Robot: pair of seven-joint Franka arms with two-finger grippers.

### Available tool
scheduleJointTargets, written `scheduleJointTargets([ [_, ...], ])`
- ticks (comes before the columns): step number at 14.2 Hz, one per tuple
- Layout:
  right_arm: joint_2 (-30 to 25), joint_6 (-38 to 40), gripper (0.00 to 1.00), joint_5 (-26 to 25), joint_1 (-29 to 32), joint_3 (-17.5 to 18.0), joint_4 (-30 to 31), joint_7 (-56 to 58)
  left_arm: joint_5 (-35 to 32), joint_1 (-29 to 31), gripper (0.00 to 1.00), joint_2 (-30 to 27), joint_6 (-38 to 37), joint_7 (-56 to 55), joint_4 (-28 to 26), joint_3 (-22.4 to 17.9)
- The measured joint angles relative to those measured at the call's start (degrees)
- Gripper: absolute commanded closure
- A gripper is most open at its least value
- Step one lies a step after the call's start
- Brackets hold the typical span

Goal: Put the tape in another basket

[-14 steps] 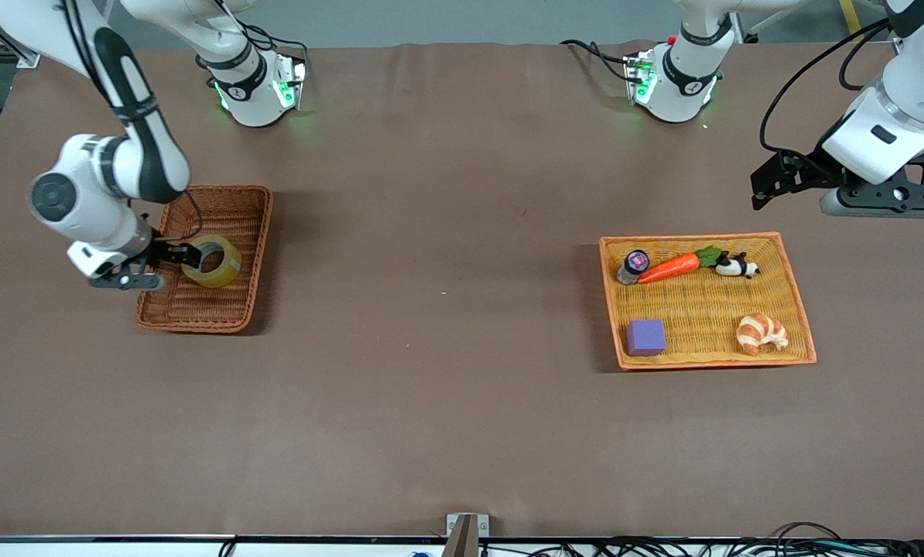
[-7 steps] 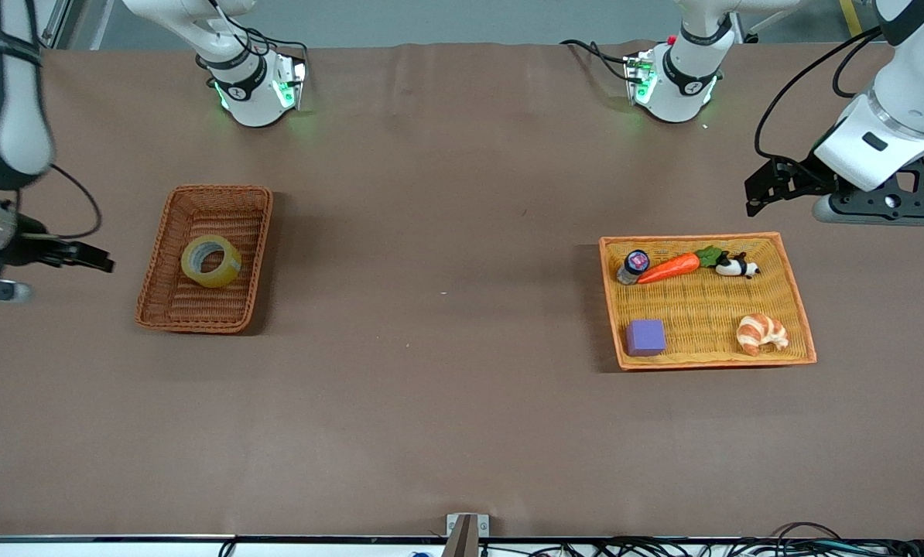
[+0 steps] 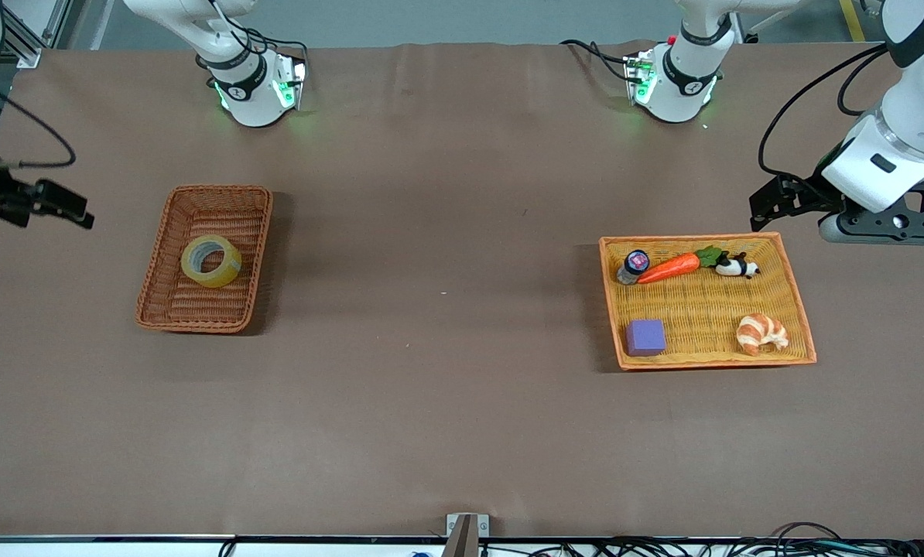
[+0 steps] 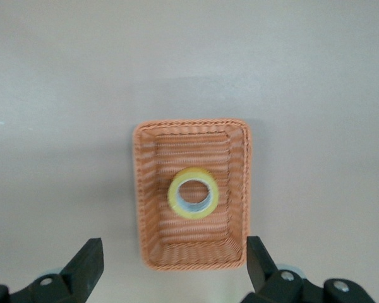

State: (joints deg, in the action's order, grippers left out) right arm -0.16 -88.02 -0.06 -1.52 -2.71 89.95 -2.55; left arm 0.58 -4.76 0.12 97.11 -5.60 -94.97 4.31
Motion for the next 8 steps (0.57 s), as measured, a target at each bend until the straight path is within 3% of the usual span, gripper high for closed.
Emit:
scheduleJointTargets([
  [2, -0.4, 2.3, 0.0, 0.0, 0.0, 1.8, -3.7, -2.0, 0.0, 0.2, 0.0, 0.0, 0.0, 0.0, 0.1, 0.0],
  [8, 0.6, 2.4, 0.0, -0.1, 0.1, 1.7, -4.2, -2.0, 0.0, 0.3, 0.0, 0.0, -0.1, 0.0, 0.3, 0.0],
])
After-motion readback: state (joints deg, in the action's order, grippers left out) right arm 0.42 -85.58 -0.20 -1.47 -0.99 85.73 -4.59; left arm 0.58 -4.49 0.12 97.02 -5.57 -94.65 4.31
